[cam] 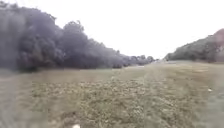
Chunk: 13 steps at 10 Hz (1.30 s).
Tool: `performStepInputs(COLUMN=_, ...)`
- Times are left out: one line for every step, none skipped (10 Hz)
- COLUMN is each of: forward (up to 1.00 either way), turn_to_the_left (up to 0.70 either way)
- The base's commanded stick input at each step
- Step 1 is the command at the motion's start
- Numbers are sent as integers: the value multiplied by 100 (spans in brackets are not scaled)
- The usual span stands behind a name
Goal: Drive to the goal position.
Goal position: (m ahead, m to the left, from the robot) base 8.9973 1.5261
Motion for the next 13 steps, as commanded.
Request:
performStepInputs(forward=60, turn_to_the_left=0)
performStepInputs(forward=60, turn_to_the_left=0)
performStepInputs(forward=60, turn_to_the_left=-6)
performStepInputs(forward=60, turn_to_the_left=-12)
performStepInputs(forward=60, turn_to_the_left=-12)
performStepInputs(forward=60, turn_to_the_left=-5)
performStepInputs(forward=60, turn_to_the_left=0)
performStepInputs(forward=60, turn_to_the_left=0)
performStepInputs(forward=60, turn_to_the_left=0)
performStepInputs(forward=60, turn_to_the_left=0)
performStepInputs(forward=60, turn_to_the_left=0)
performStepInputs(forward=60, turn_to_the_left=0)
performStepInputs(forward=60, turn_to_the_left=0)
